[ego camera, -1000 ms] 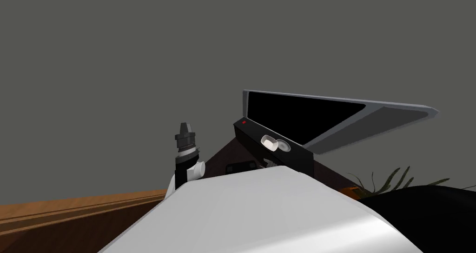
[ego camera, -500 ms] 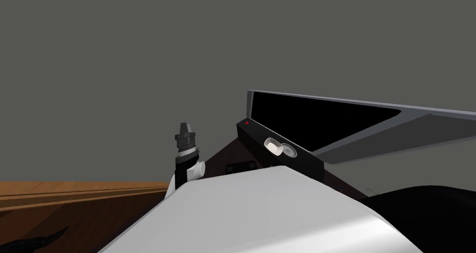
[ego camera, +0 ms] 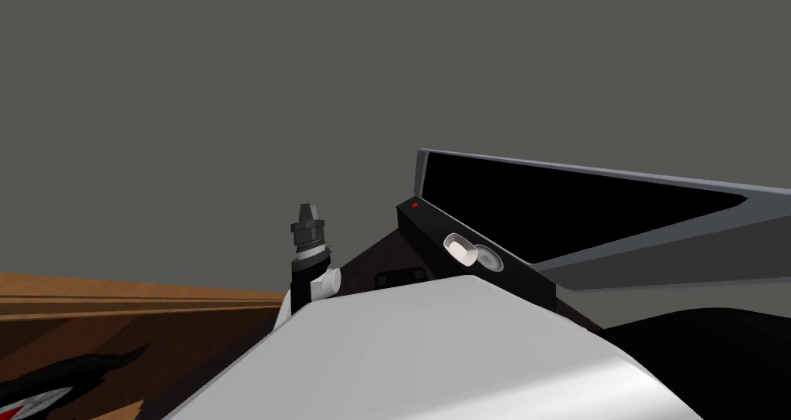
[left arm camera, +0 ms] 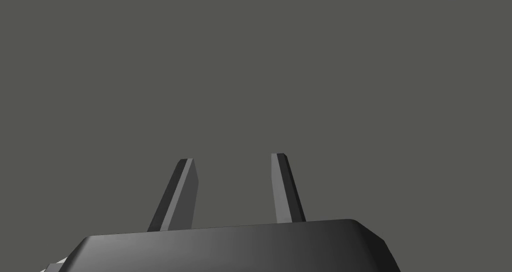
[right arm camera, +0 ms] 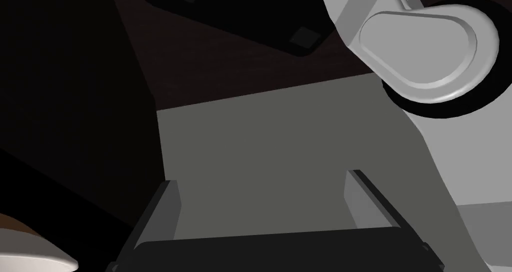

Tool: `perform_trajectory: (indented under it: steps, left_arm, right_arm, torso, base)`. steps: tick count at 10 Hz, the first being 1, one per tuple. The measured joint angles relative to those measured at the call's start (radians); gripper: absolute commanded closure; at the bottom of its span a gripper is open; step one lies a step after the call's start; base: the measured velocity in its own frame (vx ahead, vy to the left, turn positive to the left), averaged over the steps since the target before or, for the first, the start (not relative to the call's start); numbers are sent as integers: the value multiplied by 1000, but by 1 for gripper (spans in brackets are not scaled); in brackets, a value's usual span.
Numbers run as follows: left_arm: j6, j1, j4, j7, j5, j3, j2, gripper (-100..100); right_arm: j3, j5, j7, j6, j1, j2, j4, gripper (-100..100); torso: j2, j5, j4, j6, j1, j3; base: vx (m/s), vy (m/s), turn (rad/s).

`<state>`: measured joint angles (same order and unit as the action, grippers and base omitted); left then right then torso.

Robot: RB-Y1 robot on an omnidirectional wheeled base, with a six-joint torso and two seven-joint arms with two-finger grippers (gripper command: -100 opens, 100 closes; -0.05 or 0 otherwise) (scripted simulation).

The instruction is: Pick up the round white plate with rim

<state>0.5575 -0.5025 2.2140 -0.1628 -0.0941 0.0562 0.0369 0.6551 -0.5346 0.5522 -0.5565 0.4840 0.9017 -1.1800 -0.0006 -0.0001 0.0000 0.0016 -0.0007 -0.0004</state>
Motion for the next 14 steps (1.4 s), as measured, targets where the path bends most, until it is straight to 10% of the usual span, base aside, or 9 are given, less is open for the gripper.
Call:
perform_trajectory:
  steps: [14]
  left_arm:
    - [0,0,0,0,0,0,0,0]
  right_arm:
    - [184,-30,128,120,-46,100,362,-100]
  torso:
    - [-3,-1,-1,-1,-4,-2]
  base:
    - [49,-48,165]
